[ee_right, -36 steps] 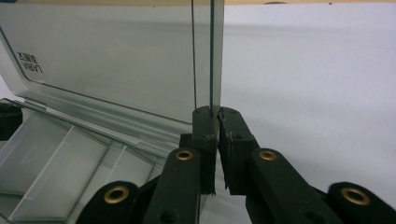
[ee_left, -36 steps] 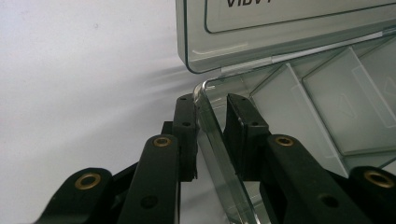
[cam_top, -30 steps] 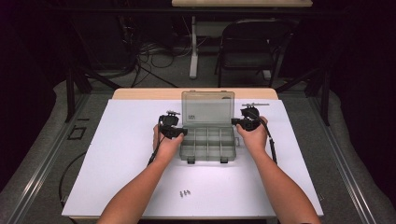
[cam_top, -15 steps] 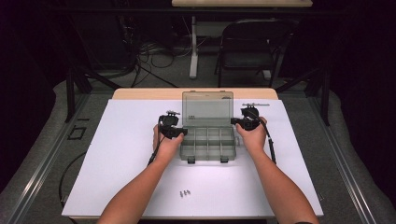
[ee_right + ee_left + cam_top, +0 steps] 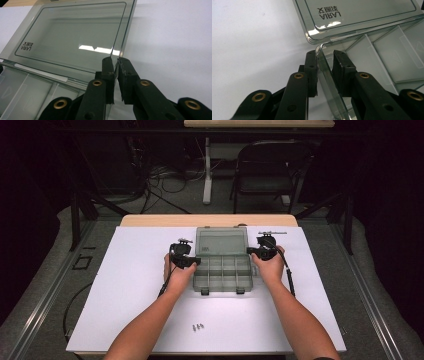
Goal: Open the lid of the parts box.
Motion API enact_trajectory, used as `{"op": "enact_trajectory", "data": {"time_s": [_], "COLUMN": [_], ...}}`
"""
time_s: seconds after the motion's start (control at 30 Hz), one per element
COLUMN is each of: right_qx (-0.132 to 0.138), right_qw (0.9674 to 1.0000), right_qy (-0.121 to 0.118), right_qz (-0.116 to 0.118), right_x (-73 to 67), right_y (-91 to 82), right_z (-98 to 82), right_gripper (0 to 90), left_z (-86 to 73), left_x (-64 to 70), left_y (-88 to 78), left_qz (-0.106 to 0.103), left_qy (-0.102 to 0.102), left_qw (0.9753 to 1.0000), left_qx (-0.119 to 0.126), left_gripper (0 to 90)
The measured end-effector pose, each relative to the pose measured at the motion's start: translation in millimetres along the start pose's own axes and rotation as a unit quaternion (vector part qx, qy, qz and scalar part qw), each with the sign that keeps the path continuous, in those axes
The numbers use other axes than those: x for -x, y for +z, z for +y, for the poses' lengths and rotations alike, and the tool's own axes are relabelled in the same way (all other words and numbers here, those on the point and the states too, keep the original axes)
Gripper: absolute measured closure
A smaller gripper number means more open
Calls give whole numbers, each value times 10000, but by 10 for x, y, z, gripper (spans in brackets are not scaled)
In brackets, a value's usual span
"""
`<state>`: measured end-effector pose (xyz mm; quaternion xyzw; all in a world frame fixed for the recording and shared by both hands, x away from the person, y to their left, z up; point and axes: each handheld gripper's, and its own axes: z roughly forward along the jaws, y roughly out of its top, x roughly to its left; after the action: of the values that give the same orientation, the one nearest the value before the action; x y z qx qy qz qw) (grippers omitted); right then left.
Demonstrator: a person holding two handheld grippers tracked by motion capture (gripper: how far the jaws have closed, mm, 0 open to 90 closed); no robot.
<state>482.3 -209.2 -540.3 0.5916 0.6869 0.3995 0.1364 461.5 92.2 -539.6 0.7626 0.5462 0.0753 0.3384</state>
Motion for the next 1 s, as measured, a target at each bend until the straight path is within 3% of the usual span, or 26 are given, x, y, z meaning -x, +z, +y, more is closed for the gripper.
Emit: {"op": "enact_trajectory", "data": {"time_s": [0.5, 0.77, 1.0], "right_qx": [-32, -89, 119], "right_qw": [10000, 9997, 9988], "right_qy": [-26, -211, -405], "right_qz": [-24, -122, -256], "right_x": [-10, -53, -70], "right_y": [-1, -18, -111], "right_z": [-1, -1, 23], "right_gripper": [832, 760, 669], "left_z": [0, 2, 12], "left_x": [0, -21, -77], "left_y": [0, -9, -100], "left_qz": [11, -36, -114], "left_qy": [18, -8, -52], "left_qw": [10000, 10000, 9999], "left_qx": [3, -32, 36], "left_gripper": [740, 722, 652]}}
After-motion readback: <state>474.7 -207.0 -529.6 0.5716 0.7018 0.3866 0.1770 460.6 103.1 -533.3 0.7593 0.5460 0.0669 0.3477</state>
